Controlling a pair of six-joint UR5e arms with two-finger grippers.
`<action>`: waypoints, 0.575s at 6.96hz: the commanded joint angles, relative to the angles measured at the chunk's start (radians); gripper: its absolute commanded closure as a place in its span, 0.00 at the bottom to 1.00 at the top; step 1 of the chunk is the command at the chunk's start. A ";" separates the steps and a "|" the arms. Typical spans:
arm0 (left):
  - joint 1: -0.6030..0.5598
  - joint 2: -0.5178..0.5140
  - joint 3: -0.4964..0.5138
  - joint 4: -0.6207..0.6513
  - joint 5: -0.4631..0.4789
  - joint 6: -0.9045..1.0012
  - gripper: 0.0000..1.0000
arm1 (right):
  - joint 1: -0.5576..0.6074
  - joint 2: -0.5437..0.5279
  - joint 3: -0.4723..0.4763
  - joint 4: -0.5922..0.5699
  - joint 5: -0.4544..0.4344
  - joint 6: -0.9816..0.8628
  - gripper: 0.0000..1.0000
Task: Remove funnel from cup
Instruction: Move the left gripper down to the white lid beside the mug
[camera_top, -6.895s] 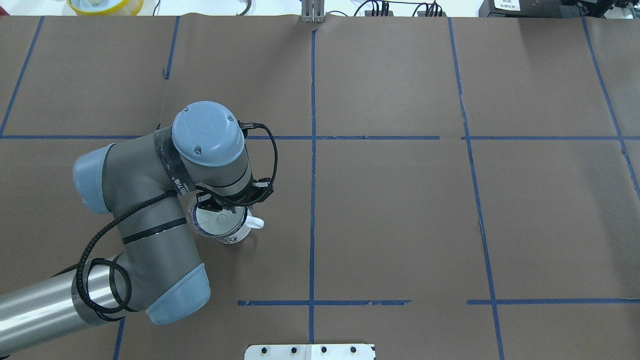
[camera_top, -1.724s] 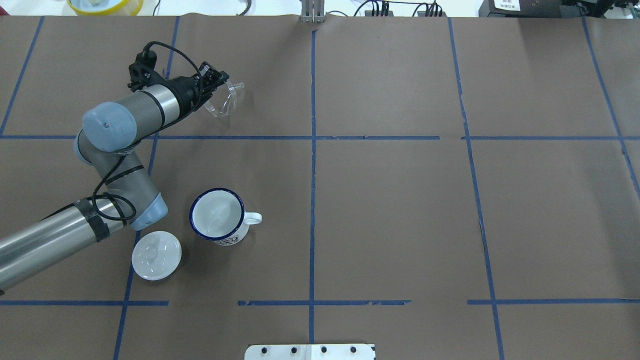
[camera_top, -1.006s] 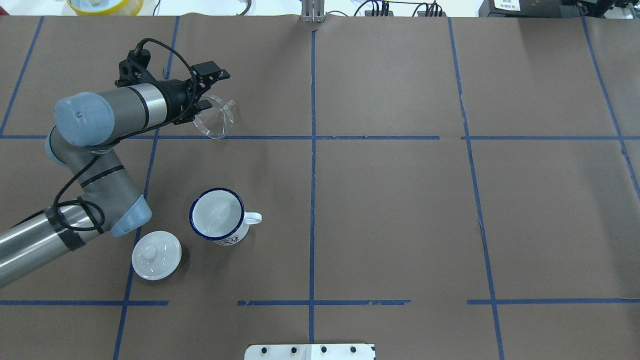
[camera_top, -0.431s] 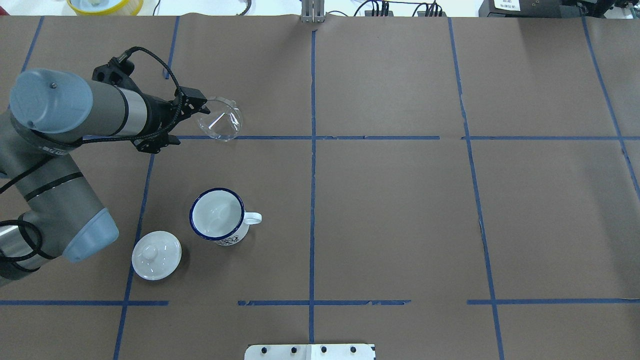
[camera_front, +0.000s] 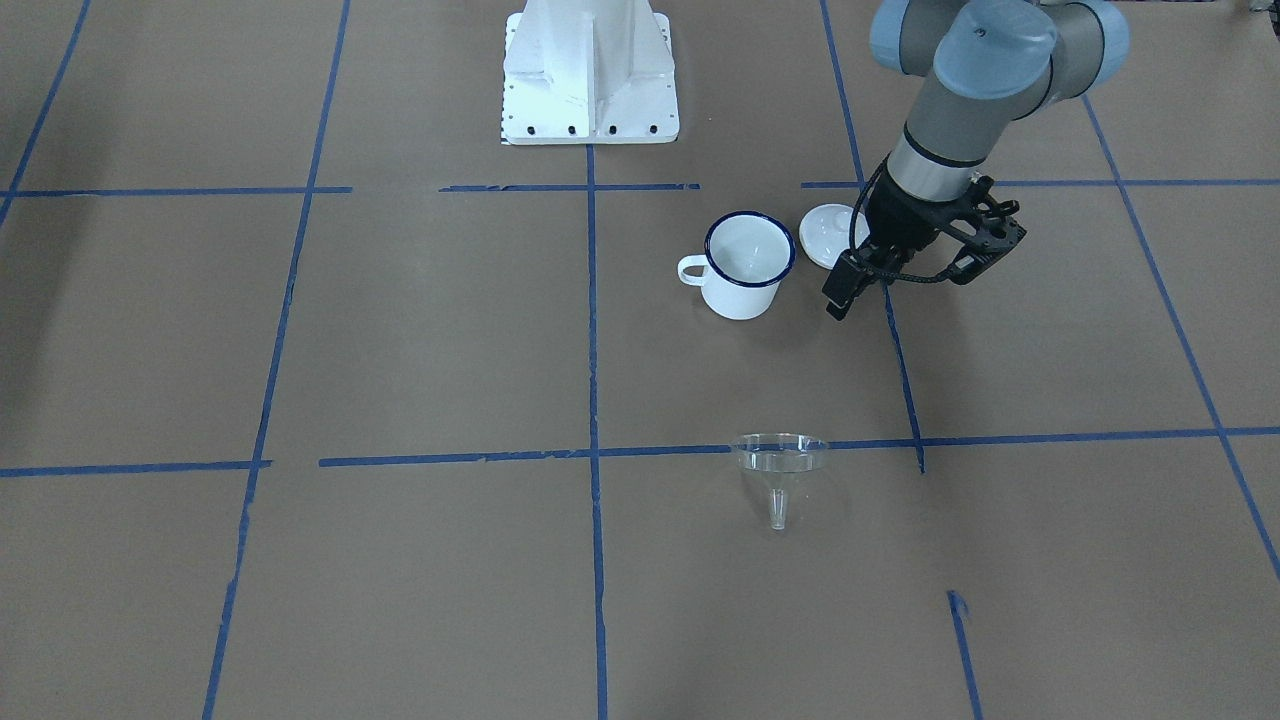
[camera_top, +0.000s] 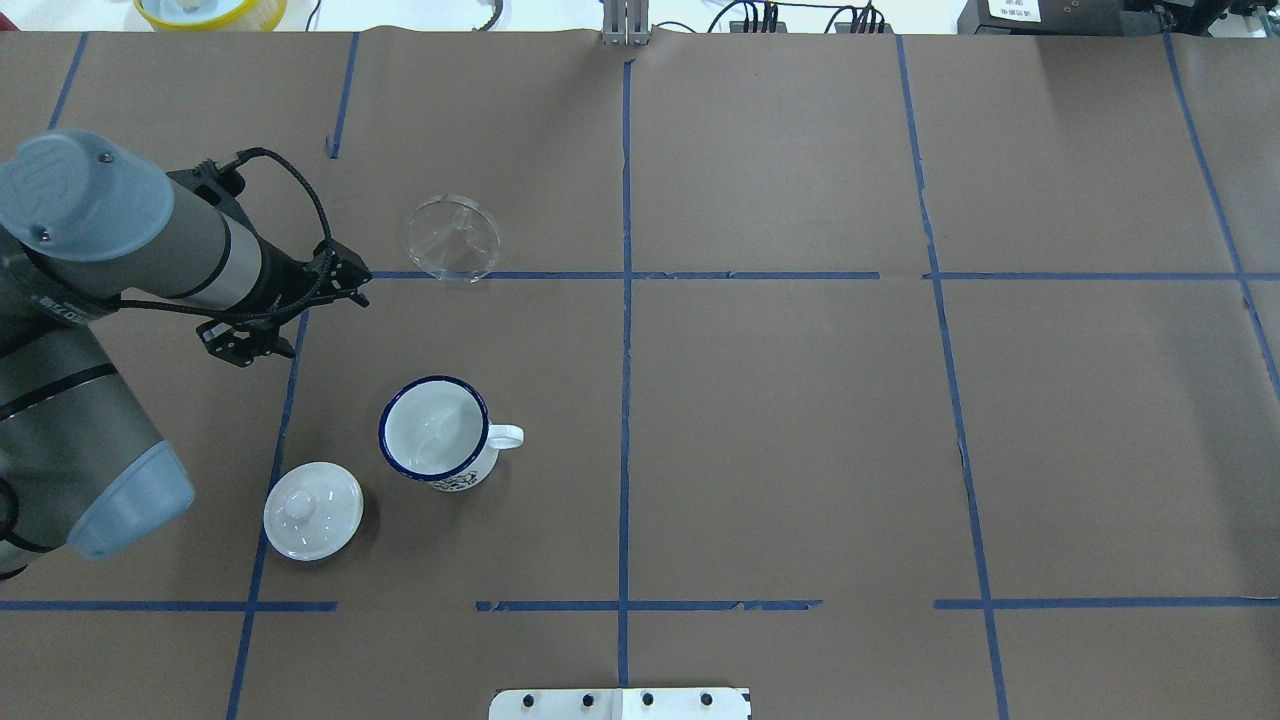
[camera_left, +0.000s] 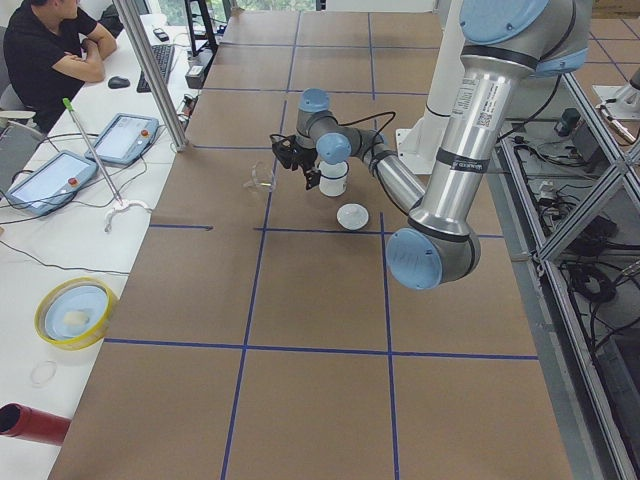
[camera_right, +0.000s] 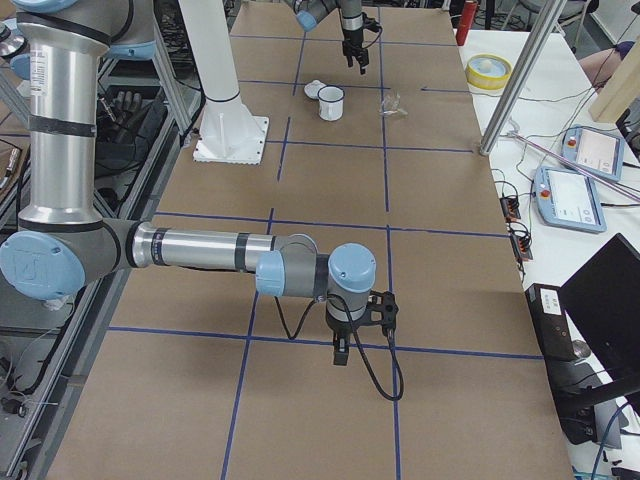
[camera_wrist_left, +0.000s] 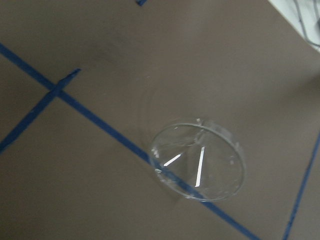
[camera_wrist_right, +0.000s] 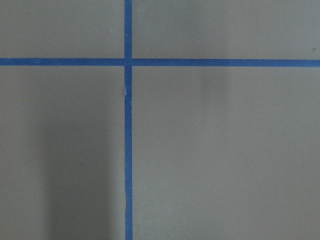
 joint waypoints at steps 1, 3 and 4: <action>0.048 0.094 -0.059 0.011 -0.027 0.023 0.06 | 0.000 0.000 -0.001 0.000 0.000 0.000 0.00; 0.127 0.154 -0.059 -0.048 -0.049 -0.041 0.06 | 0.000 0.000 0.000 0.000 0.000 0.000 0.00; 0.162 0.168 -0.059 -0.063 -0.050 -0.069 0.06 | 0.000 0.000 0.000 0.000 0.000 0.000 0.00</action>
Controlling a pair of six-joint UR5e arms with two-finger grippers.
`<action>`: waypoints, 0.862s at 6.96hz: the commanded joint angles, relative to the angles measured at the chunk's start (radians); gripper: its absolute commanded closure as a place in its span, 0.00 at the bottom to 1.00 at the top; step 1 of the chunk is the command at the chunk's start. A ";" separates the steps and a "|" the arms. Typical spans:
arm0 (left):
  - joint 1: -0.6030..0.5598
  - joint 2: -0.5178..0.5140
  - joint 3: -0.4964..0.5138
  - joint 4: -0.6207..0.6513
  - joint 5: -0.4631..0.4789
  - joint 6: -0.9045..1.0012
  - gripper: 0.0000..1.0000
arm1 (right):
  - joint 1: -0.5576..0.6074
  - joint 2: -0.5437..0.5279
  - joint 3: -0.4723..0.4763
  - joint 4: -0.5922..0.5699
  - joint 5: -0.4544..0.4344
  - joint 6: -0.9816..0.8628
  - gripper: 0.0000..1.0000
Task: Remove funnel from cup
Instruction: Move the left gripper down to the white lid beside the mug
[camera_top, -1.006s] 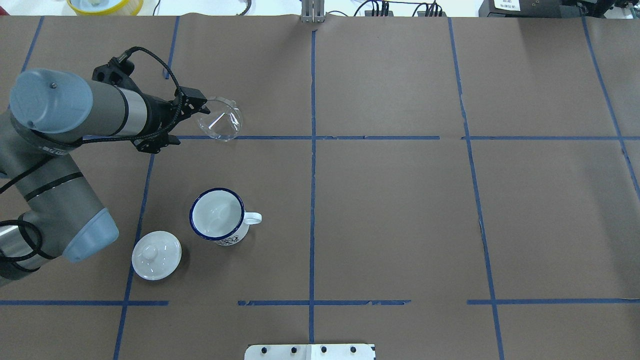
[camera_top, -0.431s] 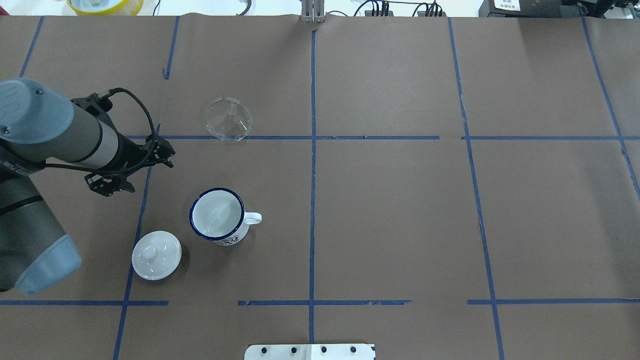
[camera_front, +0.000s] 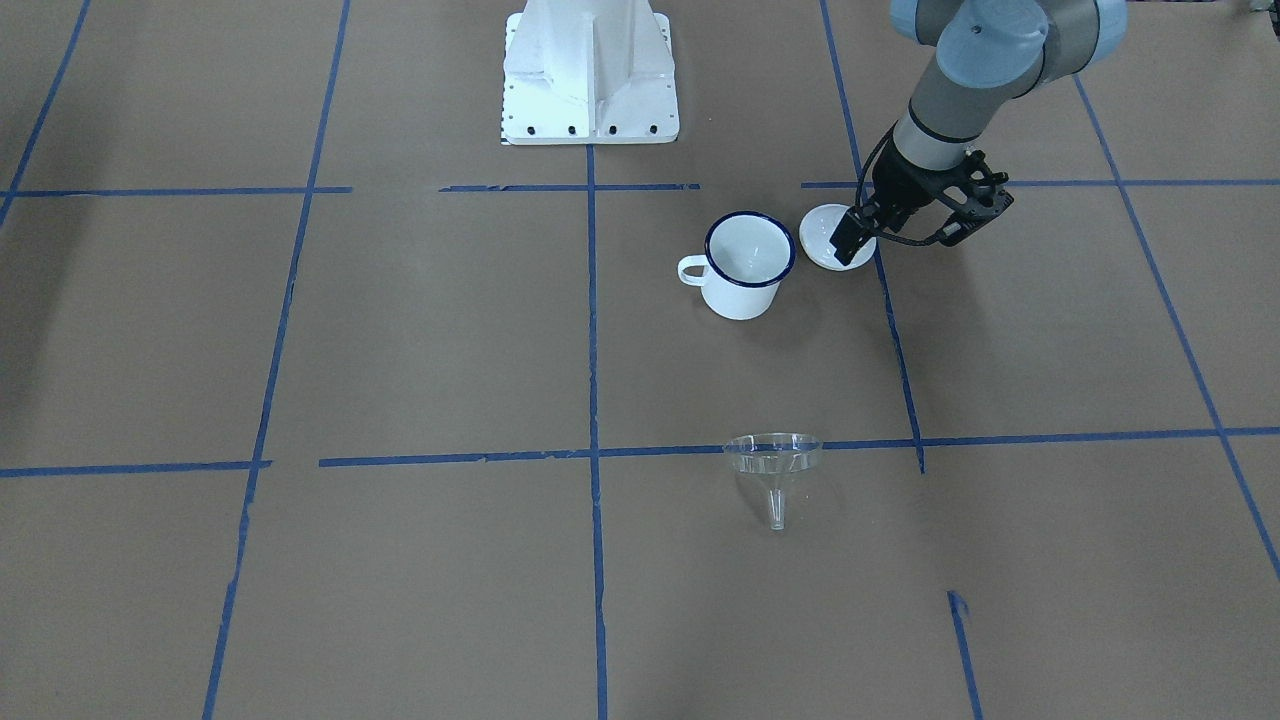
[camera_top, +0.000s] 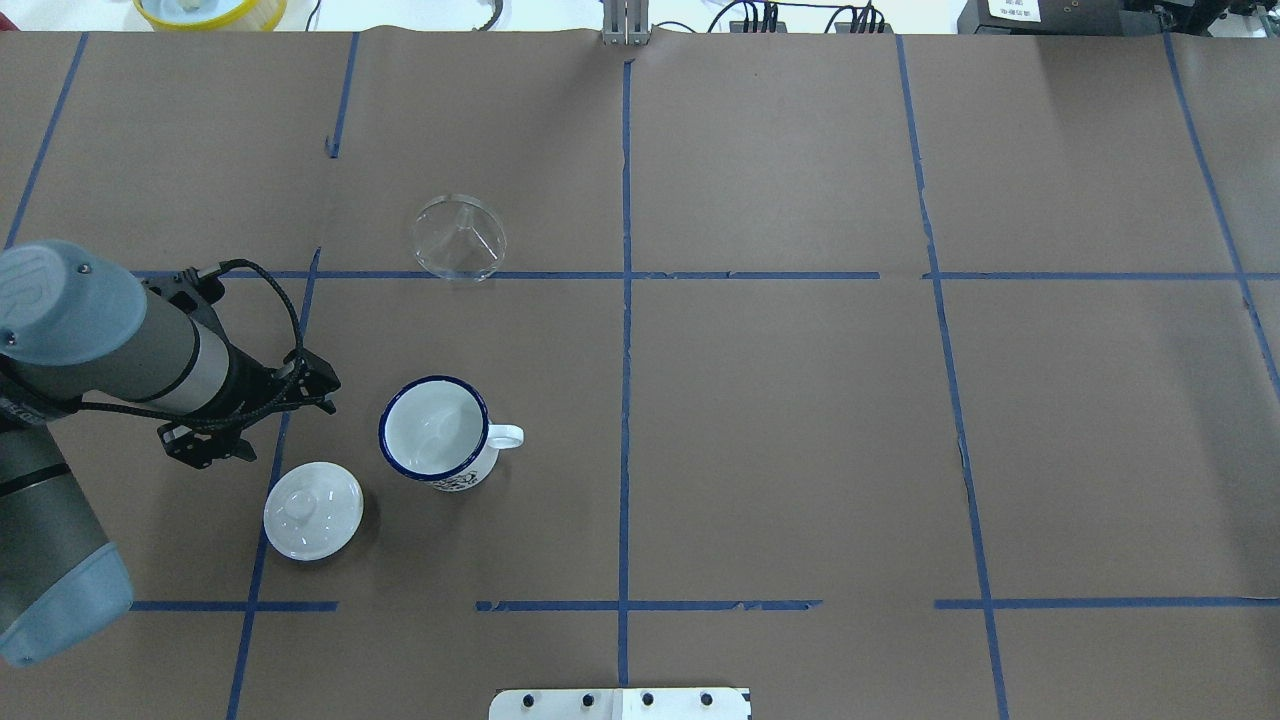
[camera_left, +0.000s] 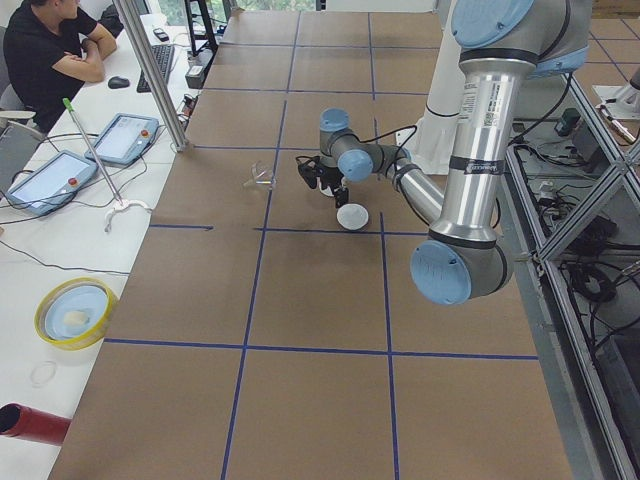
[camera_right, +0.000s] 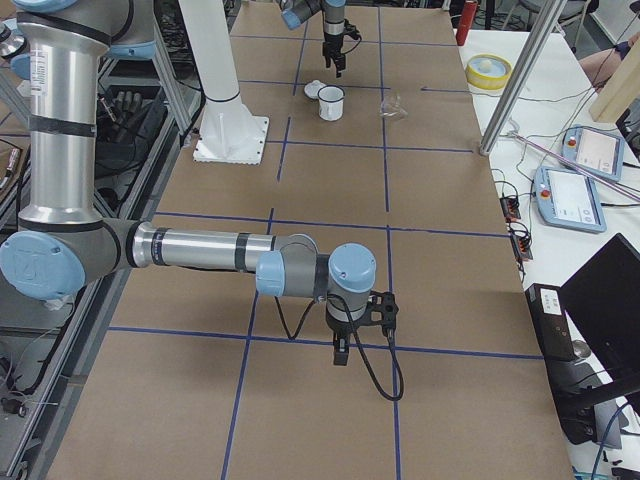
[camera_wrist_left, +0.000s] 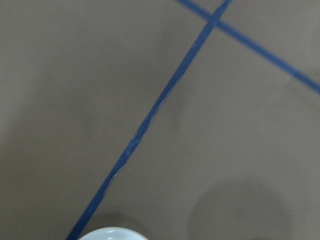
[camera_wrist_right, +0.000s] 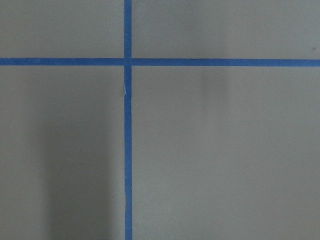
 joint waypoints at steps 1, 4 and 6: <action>0.068 0.041 -0.001 -0.029 -0.006 -0.052 0.08 | 0.000 0.000 0.001 0.000 0.000 0.000 0.00; 0.139 0.067 0.005 -0.079 0.014 -0.084 0.11 | 0.000 0.000 0.001 0.000 0.000 0.000 0.00; 0.148 0.072 -0.002 -0.079 0.074 -0.086 0.18 | 0.000 0.000 -0.001 0.000 0.000 0.000 0.00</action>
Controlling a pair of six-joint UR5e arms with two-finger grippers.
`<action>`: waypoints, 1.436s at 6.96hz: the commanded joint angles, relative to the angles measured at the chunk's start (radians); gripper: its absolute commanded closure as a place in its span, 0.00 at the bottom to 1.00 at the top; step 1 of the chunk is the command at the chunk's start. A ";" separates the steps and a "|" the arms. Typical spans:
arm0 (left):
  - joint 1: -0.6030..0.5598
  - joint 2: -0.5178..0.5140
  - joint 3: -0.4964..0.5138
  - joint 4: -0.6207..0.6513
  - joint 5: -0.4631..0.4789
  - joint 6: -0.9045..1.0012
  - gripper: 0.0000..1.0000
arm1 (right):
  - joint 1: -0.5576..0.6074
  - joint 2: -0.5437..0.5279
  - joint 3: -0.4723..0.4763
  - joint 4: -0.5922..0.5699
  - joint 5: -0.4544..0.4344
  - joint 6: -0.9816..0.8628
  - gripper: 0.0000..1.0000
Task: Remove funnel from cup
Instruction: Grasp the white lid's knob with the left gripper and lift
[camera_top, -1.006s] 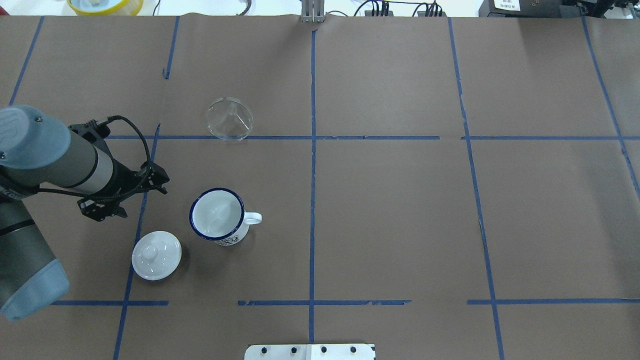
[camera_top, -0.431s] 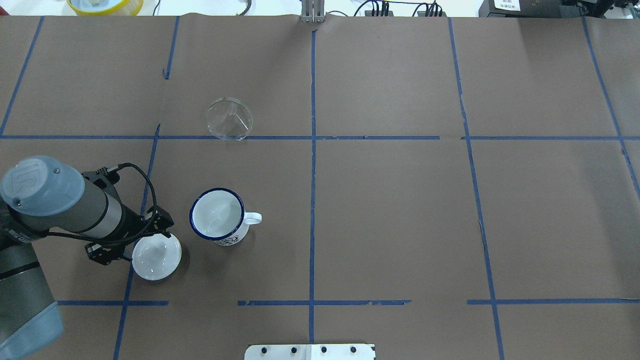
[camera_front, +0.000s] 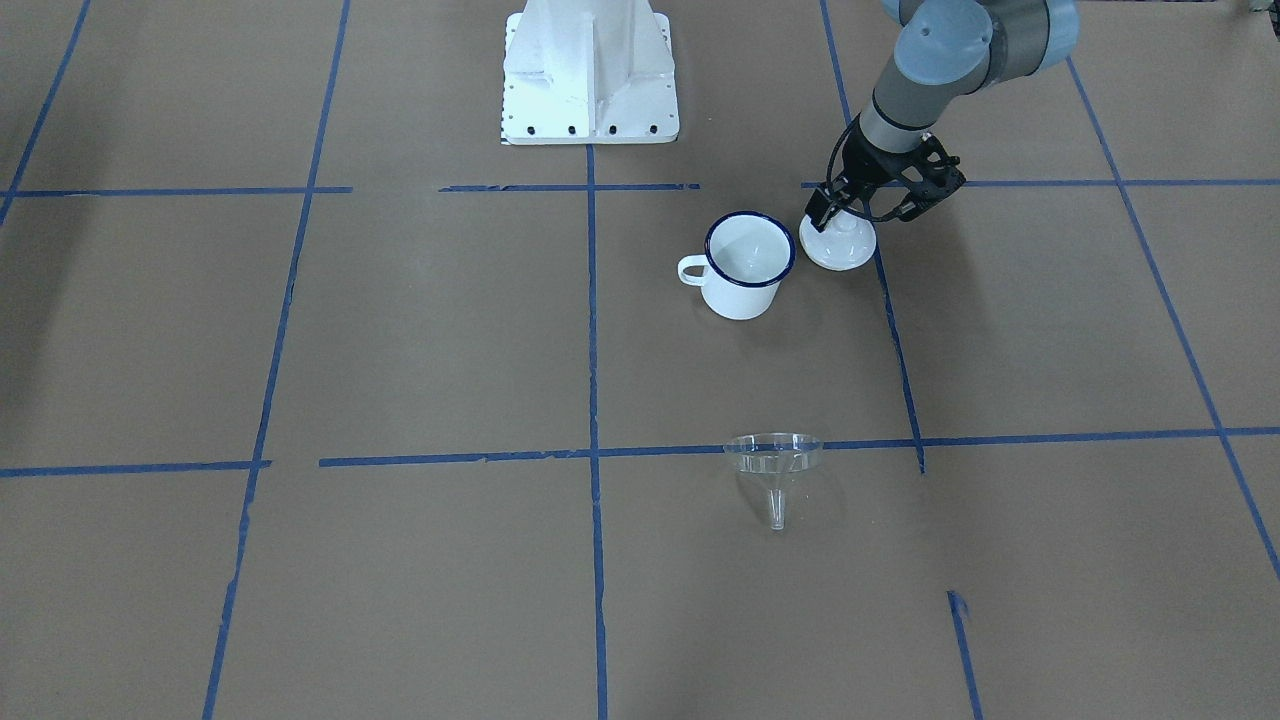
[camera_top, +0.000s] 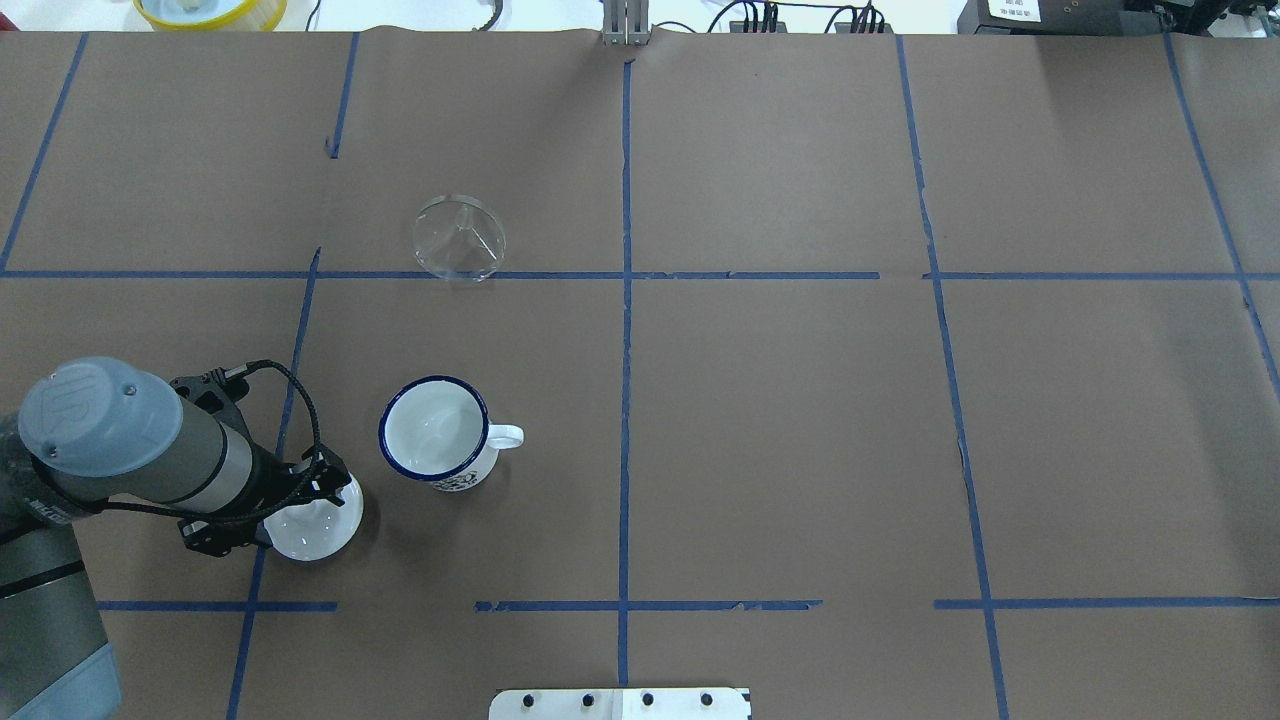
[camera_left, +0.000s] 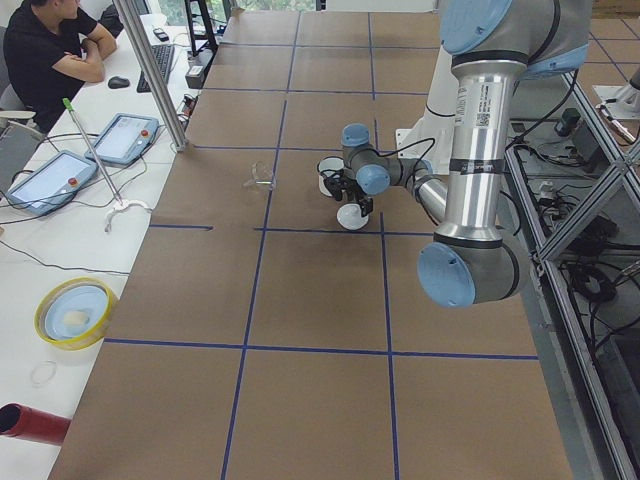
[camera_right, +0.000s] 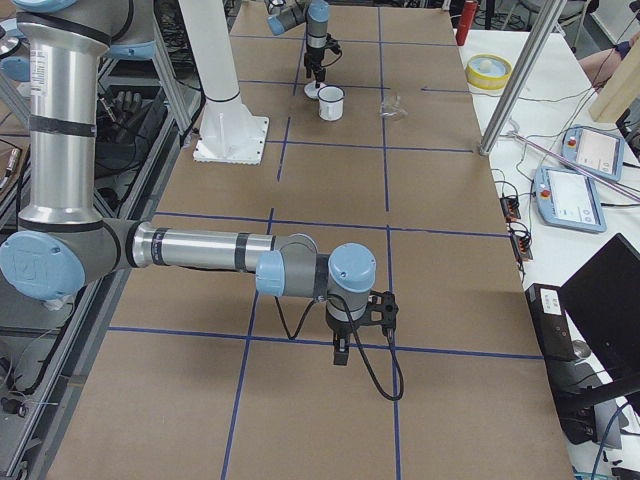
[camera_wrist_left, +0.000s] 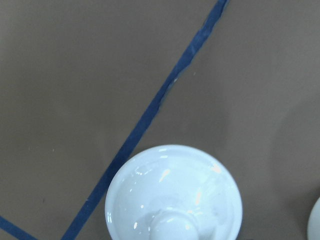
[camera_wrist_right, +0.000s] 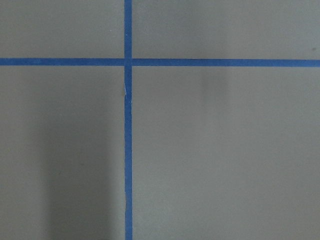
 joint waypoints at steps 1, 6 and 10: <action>0.004 -0.002 -0.010 -0.004 0.054 -0.001 0.18 | 0.000 0.000 -0.001 0.000 0.000 0.000 0.00; 0.007 0.003 -0.007 -0.004 0.104 -0.004 0.21 | 0.000 0.000 0.000 0.000 0.000 0.000 0.00; 0.016 0.003 -0.005 -0.004 0.103 -0.005 0.58 | 0.000 0.000 0.000 0.000 0.000 0.000 0.00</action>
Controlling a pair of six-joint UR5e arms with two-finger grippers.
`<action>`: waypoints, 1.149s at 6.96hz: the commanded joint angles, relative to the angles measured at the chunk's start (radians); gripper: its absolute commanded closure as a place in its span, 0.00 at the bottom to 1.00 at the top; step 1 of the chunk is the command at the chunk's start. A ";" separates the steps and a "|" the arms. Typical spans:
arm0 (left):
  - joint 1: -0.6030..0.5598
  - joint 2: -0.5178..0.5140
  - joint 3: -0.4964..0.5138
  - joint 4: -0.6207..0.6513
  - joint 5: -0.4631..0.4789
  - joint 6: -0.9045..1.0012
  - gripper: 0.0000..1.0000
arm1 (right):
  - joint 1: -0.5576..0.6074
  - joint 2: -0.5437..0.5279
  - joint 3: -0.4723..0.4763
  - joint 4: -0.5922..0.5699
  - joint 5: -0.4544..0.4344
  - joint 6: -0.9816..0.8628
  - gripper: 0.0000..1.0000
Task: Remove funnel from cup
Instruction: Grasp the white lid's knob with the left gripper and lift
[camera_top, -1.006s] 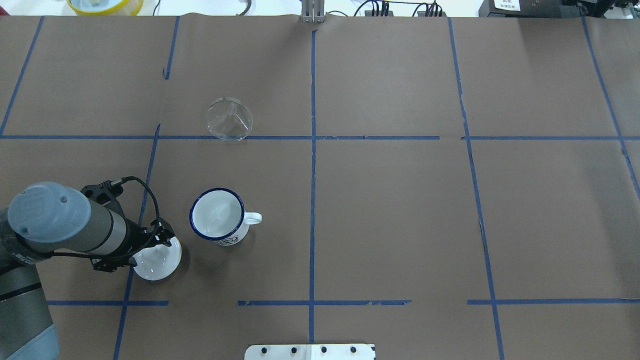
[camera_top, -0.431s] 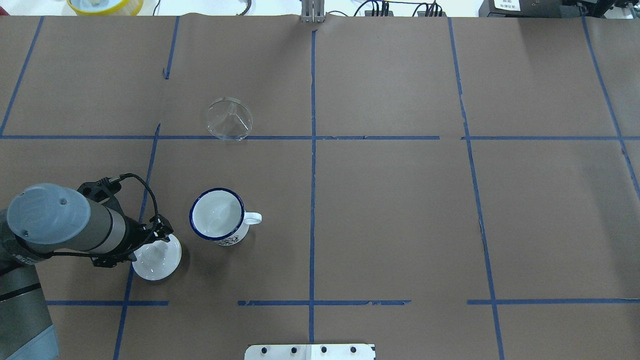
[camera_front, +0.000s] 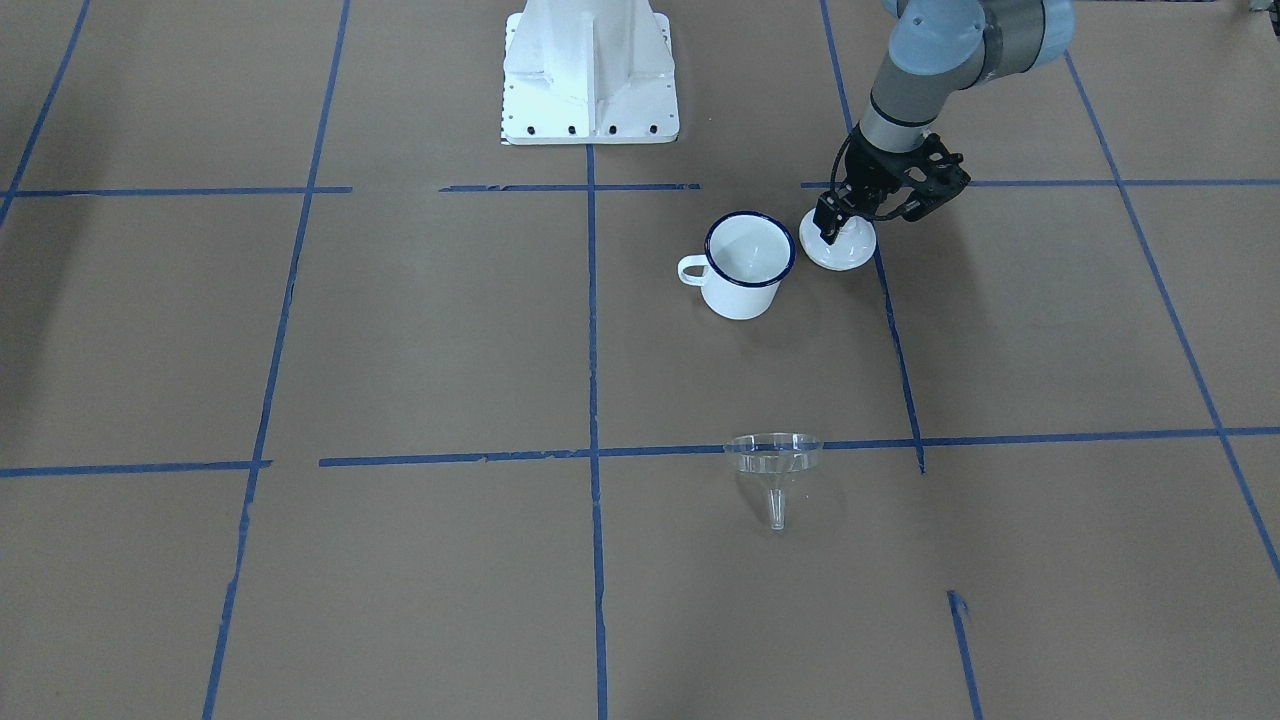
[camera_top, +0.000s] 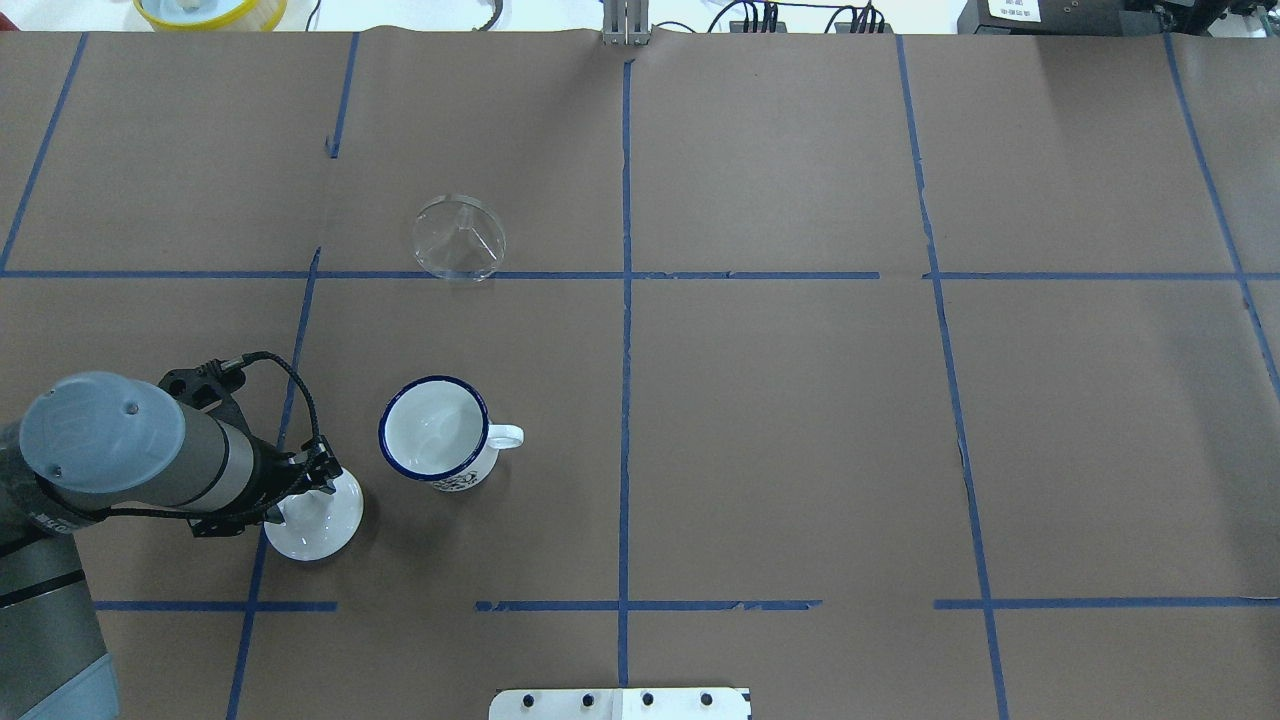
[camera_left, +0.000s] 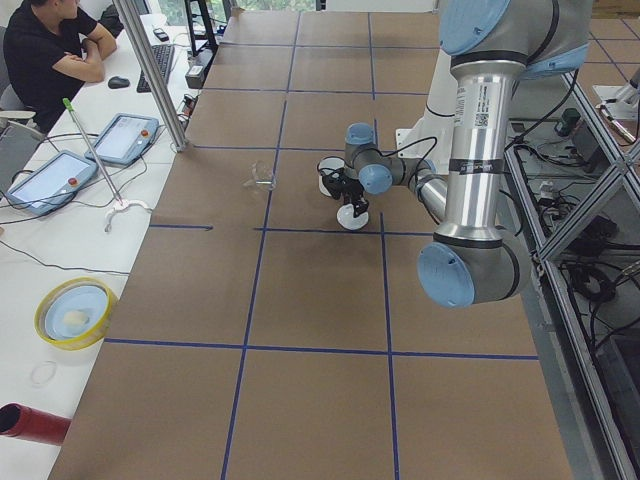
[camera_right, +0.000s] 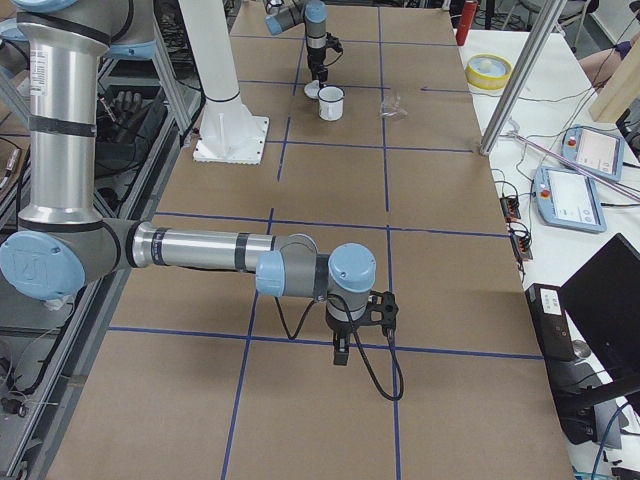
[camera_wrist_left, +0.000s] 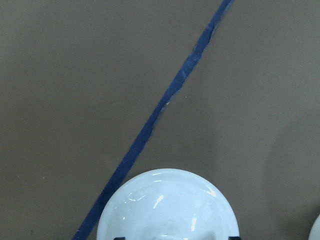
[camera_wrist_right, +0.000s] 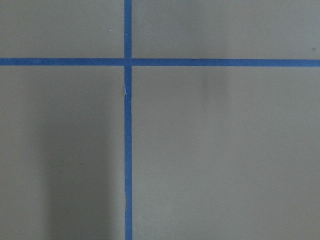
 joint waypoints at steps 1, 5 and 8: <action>0.001 0.000 -0.005 0.000 -0.004 -0.002 0.92 | 0.000 0.000 -0.001 0.000 0.000 0.000 0.00; -0.042 0.037 -0.206 0.144 -0.010 0.004 1.00 | 0.000 0.000 -0.001 0.000 0.000 0.000 0.00; -0.137 -0.006 -0.361 0.325 -0.014 0.009 1.00 | 0.000 0.000 0.001 0.000 0.000 0.000 0.00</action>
